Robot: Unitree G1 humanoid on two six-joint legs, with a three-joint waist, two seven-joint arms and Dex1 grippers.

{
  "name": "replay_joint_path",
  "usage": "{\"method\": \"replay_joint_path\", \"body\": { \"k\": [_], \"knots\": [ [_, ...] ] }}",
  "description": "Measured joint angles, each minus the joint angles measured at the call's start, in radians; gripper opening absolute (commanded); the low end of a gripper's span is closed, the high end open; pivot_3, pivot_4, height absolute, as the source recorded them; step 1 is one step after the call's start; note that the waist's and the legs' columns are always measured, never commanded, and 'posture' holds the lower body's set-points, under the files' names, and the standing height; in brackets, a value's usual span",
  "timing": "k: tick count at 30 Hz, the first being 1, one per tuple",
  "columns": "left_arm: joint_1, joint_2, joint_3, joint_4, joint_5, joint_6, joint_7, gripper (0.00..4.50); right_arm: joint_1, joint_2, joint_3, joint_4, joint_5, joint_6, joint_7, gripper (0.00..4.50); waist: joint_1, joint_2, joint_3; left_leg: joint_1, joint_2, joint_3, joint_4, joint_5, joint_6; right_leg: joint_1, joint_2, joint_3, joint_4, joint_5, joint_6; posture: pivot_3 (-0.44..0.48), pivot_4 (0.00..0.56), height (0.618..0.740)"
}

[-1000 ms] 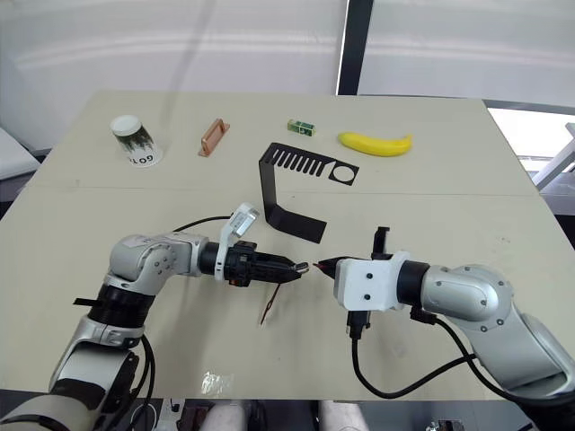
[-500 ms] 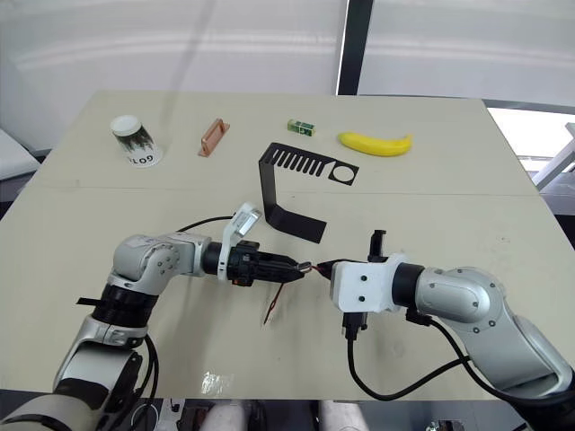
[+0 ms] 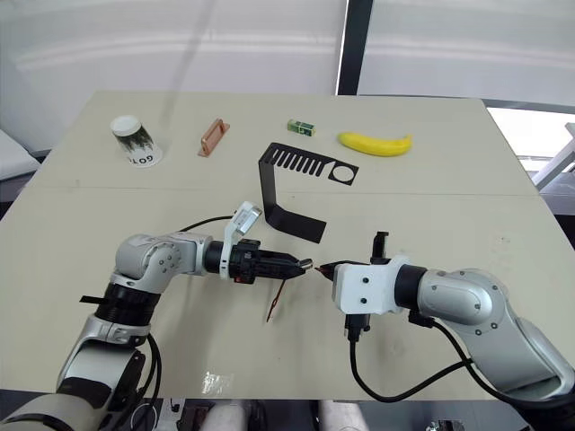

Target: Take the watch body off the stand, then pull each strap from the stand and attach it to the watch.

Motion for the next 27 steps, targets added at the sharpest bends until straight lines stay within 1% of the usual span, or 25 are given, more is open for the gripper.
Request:
{"method": "replay_joint_path", "body": {
  "k": [27],
  "knots": [
    [0.000,-0.026,0.018,-0.001,-0.036,0.012,0.043,1.61,-0.019,0.016,0.000,0.000,-0.025,0.004,0.000,0.00,0.000,0.000,0.000,0.000,0.000,0.000,0.000,0.000,0.000,0.000,0.000,0.000,0.000,0.000,0.000,0.000,0.150,0.740]
  ]
}}
